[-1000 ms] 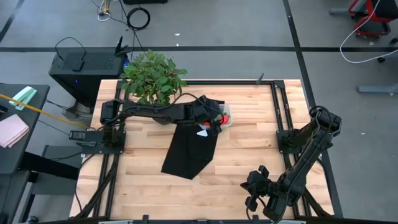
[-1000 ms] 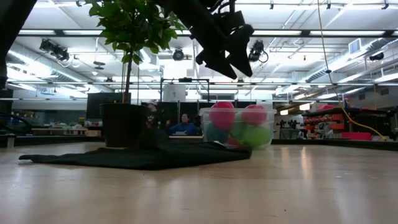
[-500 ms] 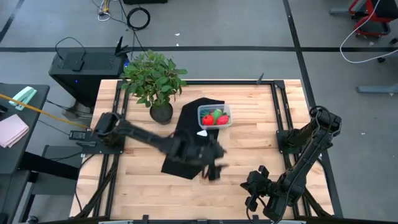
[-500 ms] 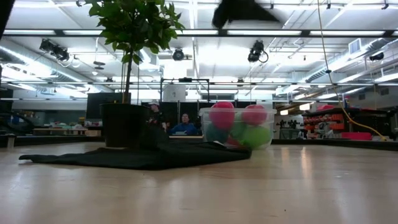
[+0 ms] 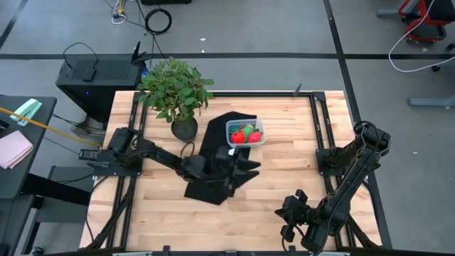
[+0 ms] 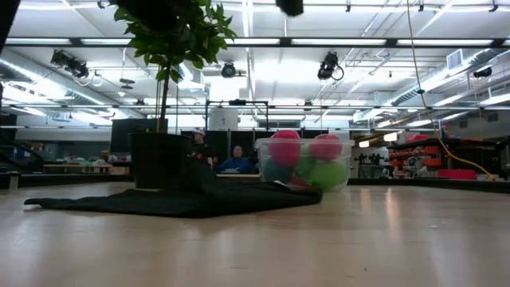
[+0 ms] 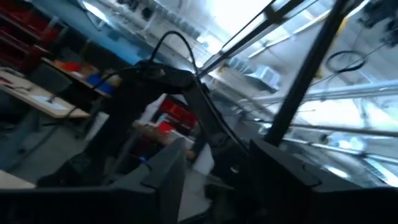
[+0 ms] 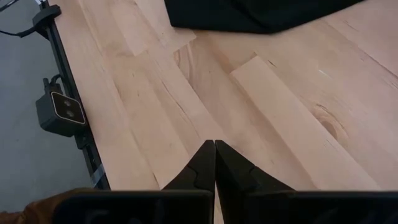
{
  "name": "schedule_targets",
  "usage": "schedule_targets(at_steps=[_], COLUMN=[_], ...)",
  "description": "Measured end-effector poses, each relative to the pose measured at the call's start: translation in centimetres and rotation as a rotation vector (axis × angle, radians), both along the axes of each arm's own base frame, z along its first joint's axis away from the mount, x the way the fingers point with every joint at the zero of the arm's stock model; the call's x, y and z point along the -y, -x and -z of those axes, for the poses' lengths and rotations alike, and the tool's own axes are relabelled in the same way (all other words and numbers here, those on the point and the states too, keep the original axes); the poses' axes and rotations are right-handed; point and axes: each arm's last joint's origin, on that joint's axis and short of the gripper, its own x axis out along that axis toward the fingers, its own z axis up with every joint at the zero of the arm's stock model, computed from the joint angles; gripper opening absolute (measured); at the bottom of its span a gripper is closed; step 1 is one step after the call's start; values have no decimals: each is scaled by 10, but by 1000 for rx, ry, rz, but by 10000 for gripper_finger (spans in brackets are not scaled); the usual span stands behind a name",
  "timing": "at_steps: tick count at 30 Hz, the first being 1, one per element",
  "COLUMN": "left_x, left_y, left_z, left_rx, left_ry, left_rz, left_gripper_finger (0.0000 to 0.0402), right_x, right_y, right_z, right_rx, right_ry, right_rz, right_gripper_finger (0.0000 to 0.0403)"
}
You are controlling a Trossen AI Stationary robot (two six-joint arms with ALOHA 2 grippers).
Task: Pick and placing Produce into tupperware
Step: Return to Home Position
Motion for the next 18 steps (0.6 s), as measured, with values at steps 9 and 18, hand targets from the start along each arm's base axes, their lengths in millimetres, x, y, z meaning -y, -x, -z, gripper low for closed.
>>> schedule_targets(at_steps=[9, 18], left_x=[-6, -31], left_y=[43, 117], left_z=[33, 15], left_rx=[55, 60], left_ry=[-33, -137], left_rz=[-63, -155], left_gripper_finger=[118, 67], right_x=[-3, -3], right_y=[-2, -2], right_z=[-1, -1], right_rx=[12, 6], right_ry=[-38, -46], right_rz=[-4, -7], right_gripper_finger=[11, 11])
